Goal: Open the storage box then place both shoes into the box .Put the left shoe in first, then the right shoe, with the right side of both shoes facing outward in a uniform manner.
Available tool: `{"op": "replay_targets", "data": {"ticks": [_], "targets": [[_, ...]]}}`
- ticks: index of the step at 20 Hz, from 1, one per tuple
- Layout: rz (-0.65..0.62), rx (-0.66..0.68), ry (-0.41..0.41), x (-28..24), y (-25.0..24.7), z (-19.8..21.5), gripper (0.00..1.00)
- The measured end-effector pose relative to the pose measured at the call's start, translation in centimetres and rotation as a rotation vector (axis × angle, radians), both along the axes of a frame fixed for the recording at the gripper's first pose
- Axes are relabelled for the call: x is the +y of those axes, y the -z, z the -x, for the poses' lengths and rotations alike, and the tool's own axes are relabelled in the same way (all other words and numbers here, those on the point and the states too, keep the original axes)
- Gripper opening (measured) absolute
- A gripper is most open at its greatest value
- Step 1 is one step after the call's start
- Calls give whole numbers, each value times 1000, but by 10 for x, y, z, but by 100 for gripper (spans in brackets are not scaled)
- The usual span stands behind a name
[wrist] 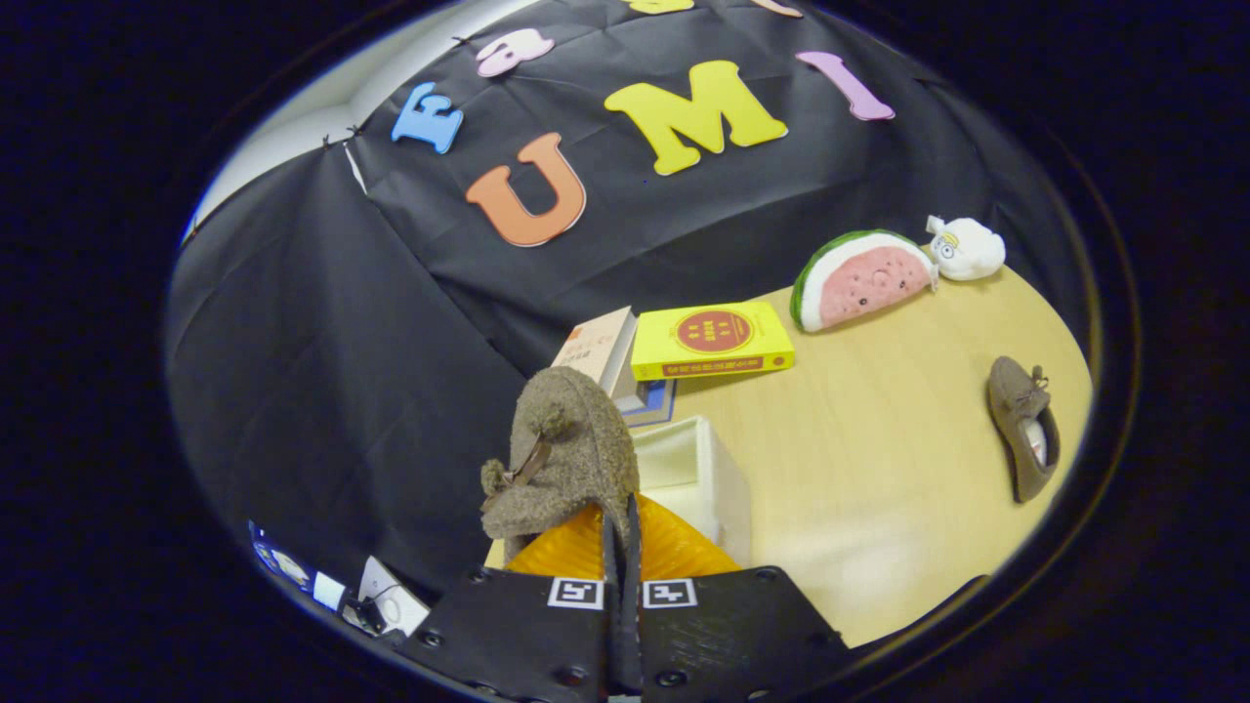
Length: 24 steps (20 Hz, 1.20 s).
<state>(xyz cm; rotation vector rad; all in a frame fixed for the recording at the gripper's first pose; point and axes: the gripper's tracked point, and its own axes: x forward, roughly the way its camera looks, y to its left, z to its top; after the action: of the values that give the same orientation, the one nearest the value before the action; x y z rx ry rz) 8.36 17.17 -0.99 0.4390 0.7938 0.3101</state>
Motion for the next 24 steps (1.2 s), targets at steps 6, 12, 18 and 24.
{"op": "replay_targets", "data": {"ticks": [6,12,18,24], "targets": [[-82,86,99,53,38,-7,0],[-59,160,197,61,90,1,0],[-64,259,239,68,121,0,0],[-60,304,172,79,127,6,20]]}}
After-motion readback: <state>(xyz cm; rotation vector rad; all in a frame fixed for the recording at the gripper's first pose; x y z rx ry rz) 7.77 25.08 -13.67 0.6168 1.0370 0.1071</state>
